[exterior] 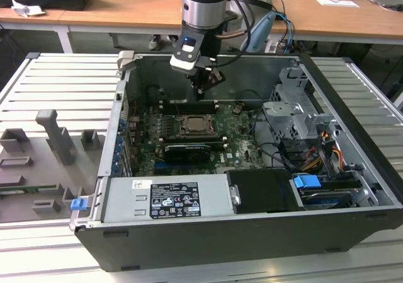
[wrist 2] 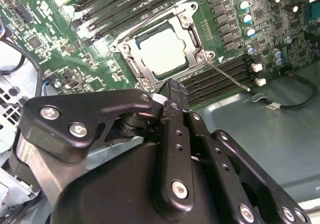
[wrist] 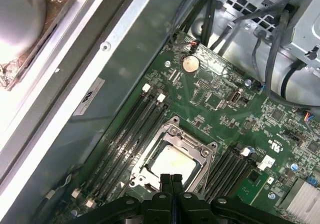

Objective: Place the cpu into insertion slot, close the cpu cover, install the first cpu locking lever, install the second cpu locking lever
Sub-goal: 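Install the first cpu locking lever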

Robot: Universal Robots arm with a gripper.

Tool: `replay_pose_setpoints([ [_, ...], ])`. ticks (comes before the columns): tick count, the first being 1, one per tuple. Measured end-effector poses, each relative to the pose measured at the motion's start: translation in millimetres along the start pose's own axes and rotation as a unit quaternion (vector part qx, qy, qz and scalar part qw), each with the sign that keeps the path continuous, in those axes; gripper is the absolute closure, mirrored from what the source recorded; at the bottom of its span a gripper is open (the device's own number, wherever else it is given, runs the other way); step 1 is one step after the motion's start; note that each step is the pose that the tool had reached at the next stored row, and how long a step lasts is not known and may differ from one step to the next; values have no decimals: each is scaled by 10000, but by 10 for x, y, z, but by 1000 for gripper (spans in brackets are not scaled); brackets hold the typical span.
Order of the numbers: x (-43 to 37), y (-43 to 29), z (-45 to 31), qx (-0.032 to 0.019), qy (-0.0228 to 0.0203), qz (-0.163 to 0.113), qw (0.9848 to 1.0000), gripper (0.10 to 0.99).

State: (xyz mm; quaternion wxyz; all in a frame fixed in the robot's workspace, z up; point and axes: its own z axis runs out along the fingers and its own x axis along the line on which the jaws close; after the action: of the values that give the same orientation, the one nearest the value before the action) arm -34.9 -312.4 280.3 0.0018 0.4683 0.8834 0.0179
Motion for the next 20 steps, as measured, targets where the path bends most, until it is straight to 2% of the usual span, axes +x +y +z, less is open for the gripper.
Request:
replay_pose_setpoints([
  [3, 0, 0, 0, 3, 7, -194, 9998, 980],
  [11, 0, 0, 0, 7, 17, -489, 9988, 980],
  [20, 0, 0, 0, 12, 30, -892, 9960, 980],
])
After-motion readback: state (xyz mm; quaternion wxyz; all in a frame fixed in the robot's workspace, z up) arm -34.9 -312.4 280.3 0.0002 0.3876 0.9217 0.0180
